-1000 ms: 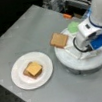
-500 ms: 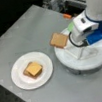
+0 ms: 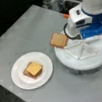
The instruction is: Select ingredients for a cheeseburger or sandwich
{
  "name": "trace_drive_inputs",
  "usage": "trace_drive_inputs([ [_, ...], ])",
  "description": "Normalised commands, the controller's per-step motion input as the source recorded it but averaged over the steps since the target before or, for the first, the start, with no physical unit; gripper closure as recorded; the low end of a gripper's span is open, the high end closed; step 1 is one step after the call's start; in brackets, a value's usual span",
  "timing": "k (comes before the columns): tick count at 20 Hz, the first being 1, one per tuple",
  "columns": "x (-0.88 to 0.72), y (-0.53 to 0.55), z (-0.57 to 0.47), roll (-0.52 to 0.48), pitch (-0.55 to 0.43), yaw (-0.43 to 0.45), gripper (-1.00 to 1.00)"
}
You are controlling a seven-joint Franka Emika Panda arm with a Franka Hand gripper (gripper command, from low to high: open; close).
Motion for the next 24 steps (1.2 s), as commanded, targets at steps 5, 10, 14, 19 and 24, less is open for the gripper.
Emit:
trace_drive_inputs([
  [5, -0.01, -0.07, 0.22, 0.278, -0.027, -0.56, -1.0],
  [10, -0.07, -0.11, 0.13, 0.281, 0.029, -0.379, -1.0],
  [14, -0.11, -0.1, 0.08, 0.298, 0.001, -0.343, -1.0],
  [19, -0.14, -0.1, 0.05, 0.211, -0.052, -0.366, -1.0],
  [24, -0.16, -0.11, 0.02, 0.213, -0.013, -0.316, -1.0],
])
